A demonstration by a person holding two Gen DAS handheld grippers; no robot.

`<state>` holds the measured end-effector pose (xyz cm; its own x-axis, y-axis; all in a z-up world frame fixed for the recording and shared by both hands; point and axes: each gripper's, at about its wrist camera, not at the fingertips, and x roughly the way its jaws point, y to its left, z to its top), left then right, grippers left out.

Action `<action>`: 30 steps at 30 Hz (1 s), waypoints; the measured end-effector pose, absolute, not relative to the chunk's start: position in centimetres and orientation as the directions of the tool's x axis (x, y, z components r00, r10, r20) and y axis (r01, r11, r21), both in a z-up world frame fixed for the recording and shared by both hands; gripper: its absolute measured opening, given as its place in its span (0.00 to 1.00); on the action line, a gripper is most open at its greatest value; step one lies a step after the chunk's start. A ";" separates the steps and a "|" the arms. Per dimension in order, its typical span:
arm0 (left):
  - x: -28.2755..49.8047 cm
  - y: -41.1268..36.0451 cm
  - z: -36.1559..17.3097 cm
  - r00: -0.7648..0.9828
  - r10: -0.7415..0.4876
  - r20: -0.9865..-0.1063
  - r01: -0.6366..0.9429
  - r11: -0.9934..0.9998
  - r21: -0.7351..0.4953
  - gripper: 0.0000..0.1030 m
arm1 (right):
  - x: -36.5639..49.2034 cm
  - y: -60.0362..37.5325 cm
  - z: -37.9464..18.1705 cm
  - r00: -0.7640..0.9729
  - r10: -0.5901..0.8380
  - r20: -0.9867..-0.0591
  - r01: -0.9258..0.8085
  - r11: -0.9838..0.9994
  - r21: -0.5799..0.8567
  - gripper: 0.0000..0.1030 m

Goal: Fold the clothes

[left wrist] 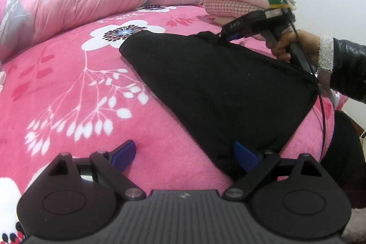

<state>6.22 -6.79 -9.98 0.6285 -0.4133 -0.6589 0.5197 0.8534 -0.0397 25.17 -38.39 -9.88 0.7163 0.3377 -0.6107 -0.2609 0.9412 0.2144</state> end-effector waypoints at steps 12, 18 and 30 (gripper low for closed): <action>6.6 -7.0 -9.6 0.617 -0.397 -0.680 0.505 0.862 -0.046 0.91 | 16.1 -41.0 -3.5 0.797 0.304 -0.522 -0.283 0.951 0.123 0.30; 6.8 -7.0 -9.4 0.607 -0.388 -0.693 0.495 0.867 -0.051 0.91 | 12.2 -40.2 -5.3 0.749 0.375 -0.546 -0.322 0.927 0.195 0.31; 6.8 -7.0 -9.3 0.601 -0.380 -0.703 0.498 0.866 -0.042 0.91 | 10.4 -42.2 -7.9 0.766 0.247 -0.594 -0.220 0.968 0.120 0.12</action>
